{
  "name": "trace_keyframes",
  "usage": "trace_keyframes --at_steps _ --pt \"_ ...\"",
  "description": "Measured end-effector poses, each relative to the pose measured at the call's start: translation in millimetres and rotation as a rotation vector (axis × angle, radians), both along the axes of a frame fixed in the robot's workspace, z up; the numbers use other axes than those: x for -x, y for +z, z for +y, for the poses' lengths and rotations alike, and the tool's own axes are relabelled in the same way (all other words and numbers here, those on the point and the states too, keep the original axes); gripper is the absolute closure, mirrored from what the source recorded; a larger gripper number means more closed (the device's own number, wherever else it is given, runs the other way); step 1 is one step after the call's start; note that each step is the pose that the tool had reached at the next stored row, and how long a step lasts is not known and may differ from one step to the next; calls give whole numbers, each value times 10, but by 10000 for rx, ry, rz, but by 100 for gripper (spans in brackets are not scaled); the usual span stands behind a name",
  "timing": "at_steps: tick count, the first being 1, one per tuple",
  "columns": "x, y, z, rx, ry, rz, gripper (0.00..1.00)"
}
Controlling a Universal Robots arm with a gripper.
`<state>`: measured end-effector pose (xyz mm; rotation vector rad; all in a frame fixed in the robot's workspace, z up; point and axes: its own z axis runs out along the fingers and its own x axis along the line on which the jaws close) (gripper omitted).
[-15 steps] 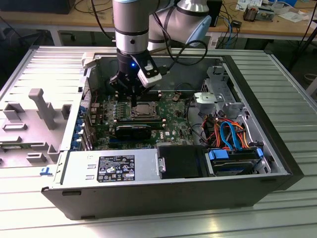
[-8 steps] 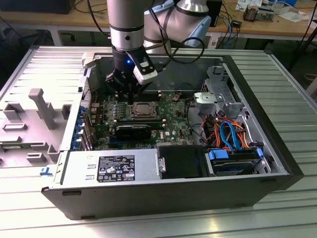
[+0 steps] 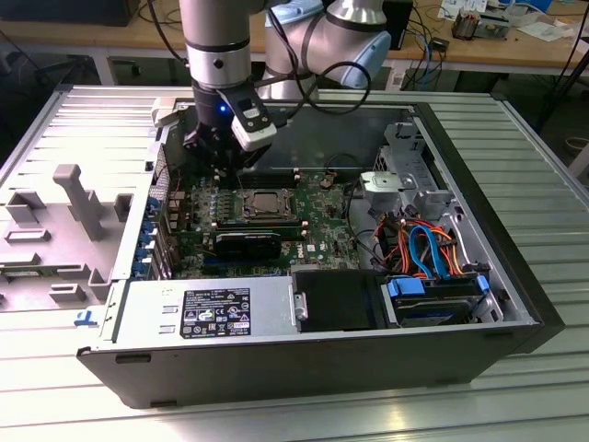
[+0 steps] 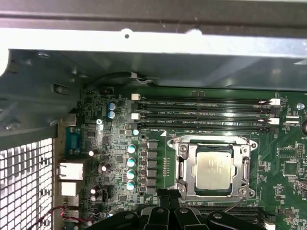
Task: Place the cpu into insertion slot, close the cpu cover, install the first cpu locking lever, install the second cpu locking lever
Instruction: 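Install the first cpu locking lever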
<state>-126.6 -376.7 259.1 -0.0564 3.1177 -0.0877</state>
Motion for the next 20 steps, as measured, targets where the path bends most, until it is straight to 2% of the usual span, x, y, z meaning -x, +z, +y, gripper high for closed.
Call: trace_keyframes --at_steps 7,16,20 --pt "46 56 68 0 1 -29 89" --pt "143 61 231 0 1 -53 89" --pt "143 61 335 -1 11 -53 89"
